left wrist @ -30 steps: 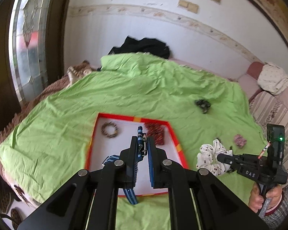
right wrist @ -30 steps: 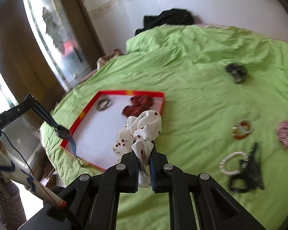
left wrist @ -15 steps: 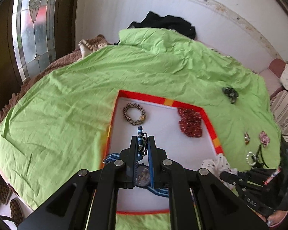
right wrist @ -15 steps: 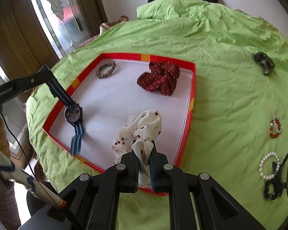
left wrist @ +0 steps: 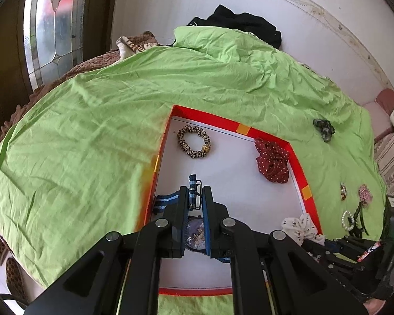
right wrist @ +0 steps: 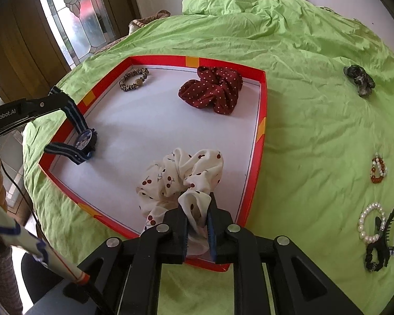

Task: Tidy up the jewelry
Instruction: 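Carry the watch and white scrunchie into the tray and release both, then grasp the pearl bracelet with the left tool while the right tool grasps the black claw clip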

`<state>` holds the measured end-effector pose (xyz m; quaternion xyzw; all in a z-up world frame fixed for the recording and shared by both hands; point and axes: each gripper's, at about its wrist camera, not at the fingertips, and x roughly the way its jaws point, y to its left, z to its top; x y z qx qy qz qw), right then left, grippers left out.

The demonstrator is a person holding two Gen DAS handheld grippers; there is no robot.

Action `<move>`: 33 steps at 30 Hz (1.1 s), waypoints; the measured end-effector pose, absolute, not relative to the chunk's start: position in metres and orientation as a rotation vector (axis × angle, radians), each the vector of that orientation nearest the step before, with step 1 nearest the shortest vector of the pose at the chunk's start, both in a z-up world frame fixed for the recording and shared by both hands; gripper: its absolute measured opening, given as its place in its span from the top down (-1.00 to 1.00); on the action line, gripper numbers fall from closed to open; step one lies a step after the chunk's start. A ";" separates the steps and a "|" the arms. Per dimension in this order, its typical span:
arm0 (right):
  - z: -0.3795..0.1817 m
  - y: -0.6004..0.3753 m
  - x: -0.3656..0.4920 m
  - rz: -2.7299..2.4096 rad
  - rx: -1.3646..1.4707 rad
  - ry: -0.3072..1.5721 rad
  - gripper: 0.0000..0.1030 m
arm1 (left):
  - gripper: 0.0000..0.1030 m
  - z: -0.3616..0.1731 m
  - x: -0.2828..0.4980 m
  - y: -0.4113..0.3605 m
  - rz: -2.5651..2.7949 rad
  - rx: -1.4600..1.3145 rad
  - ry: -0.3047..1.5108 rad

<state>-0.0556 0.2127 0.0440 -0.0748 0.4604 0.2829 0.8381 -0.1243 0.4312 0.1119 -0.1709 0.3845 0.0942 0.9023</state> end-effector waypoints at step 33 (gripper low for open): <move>0.076 0.017 -0.101 0.431 0.067 0.830 -0.14 | -0.37 0.172 -0.144 0.296 0.103 -0.254 0.756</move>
